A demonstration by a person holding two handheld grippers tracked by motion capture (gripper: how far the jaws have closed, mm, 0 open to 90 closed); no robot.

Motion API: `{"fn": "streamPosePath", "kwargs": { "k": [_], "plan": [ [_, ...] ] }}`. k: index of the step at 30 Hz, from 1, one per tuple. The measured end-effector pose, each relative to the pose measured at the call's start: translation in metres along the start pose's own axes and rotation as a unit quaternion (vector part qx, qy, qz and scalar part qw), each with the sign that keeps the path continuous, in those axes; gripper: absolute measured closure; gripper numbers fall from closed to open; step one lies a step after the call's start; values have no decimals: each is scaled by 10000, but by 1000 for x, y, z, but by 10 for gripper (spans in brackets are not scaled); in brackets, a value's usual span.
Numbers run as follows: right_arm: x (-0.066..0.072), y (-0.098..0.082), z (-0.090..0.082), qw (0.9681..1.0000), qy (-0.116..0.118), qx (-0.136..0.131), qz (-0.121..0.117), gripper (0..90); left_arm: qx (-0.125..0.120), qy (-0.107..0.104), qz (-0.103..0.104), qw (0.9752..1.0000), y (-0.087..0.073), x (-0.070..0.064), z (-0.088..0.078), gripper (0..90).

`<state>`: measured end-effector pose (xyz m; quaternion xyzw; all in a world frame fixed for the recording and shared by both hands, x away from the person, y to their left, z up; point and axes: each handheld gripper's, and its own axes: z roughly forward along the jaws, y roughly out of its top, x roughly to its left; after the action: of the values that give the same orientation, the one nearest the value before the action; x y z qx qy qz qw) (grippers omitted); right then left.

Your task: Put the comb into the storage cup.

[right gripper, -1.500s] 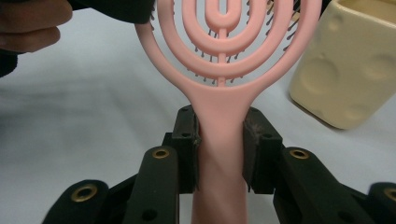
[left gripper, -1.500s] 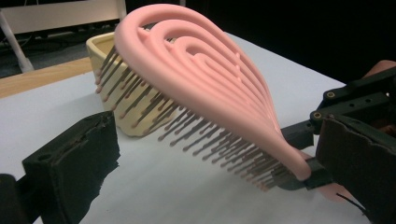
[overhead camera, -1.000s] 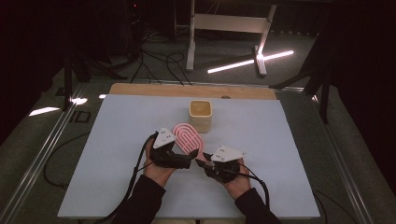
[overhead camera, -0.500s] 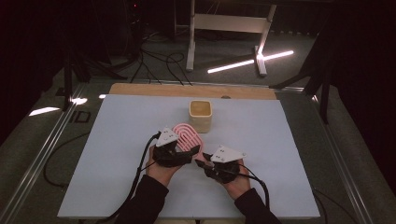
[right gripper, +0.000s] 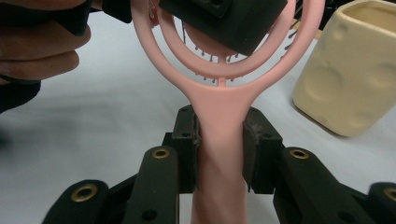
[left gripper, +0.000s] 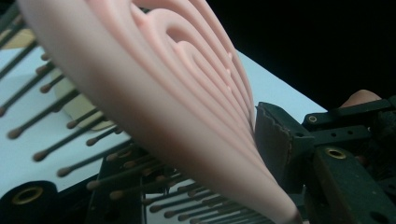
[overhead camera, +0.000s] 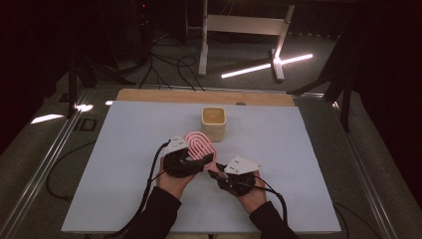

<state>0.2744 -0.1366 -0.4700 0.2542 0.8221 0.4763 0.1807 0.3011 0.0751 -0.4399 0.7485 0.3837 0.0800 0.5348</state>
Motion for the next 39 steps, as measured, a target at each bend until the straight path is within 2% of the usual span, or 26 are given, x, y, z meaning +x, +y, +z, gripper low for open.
{"fn": "streamPosePath", "kwargs": {
  "k": [10, 16, 19, 22, 31, 39],
  "plan": [
    [4, -1, 4, 10000, 21, 66, 38, 697, -104, -210, -27, 9997, -1, -1, -1, 575],
    [4, -1, 5, 9999, 48, 63, 63, 696, -175, -439, -145, 9988, 0, -1, -2, 605],
    [4, -2, 6, 10000, 66, 55, 20, 695, -205, -581, -287, 9977, 0, 0, -3, 616],
    [4, -2, 6, 10000, 66, 33, 27, 694, -252, -636, -318, 9972, 1, -1, -3, 622],
    [4, -1, 5, 10000, 54, -3, 43, 678, -314, -660, -350, 9967, 2, -1, -5, 628],
    [3, -2, 8, 9999, 111, 33, 23, 535, -331, -594, -301, 9972, 3, -1, -6, 633]
  ]
}}
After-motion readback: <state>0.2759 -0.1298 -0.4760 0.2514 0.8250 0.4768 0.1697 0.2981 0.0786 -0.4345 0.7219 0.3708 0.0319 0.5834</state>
